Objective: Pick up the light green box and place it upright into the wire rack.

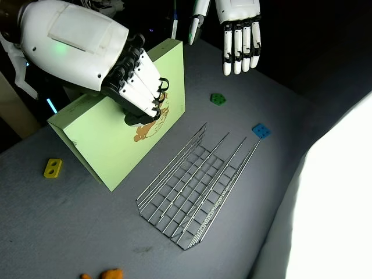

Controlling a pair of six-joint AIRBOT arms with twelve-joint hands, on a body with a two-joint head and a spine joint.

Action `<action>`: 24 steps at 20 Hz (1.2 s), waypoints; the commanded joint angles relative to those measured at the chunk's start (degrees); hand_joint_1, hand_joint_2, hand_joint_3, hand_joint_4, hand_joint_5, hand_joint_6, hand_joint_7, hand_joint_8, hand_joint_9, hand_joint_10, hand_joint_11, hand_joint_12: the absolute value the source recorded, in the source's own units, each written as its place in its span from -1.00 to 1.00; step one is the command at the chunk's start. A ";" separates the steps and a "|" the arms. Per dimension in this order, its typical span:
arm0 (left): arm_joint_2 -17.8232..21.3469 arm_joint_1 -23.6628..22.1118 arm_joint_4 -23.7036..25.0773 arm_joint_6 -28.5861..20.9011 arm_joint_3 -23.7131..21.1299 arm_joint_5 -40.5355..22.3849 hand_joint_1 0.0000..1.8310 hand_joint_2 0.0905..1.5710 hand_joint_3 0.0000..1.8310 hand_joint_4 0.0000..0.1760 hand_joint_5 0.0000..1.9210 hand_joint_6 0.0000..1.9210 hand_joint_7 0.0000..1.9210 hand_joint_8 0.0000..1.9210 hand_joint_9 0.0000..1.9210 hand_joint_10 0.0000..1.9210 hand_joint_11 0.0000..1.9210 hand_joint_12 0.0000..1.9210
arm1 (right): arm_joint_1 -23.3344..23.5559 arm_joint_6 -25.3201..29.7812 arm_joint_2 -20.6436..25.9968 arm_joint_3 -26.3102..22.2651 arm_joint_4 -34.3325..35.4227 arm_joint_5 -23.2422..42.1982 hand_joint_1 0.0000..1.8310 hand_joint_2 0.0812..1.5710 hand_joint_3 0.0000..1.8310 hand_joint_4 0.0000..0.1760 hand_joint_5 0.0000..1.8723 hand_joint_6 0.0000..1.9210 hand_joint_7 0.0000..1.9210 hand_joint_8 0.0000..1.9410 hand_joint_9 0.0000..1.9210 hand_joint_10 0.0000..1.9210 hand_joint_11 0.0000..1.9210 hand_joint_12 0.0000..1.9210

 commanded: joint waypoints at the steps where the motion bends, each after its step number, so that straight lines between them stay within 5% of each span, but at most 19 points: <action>1: 0.07 -0.42 0.48 -0.14 0.03 4.82 -1.00 0.49 -1.00 -0.78 -0.69 -1.00 -0.74 -1.00 -0.74 -1.00 -1.00 -0.42 | 1.29 1.08 0.14 0.50 -4.77 -1.47 0.35 0.42 -1.00 -1.00 0.02 -0.07 -0.03 0.31 -0.22 0.40 -0.48 0.79; 5: 0.07 -0.34 0.48 -0.14 0.04 4.82 -0.99 0.49 -1.00 -0.67 -0.72 -1.00 -0.73 -1.00 -0.70 -0.99 -1.00 -0.36 | 0.96 4.32 -0.66 4.75 -6.55 -4.34 0.37 0.43 -1.00 -1.00 0.01 -0.10 -0.03 0.39 -0.21 0.55 -0.50 0.89; 8: 0.07 -0.34 0.48 -0.14 0.09 4.82 -0.99 0.49 -1.00 -0.50 -0.79 -1.00 -0.81 -1.00 -0.76 -1.00 -1.00 -0.41 | -0.21 11.08 -1.22 7.01 -14.76 -5.49 0.35 0.44 -1.00 -1.00 0.01 -0.07 -0.08 0.43 -0.26 0.52 -0.54 0.90; 24: 0.07 -0.34 0.48 -0.14 0.24 4.82 -1.00 0.51 -1.00 -0.54 -0.75 -0.99 -0.74 -0.99 -0.73 -0.99 -1.00 -0.30 | -3.90 18.48 -5.84 13.96 -19.64 -5.80 0.36 0.45 -1.00 -1.00 0.01 -0.10 -0.09 0.47 -0.27 0.57 -0.53 0.88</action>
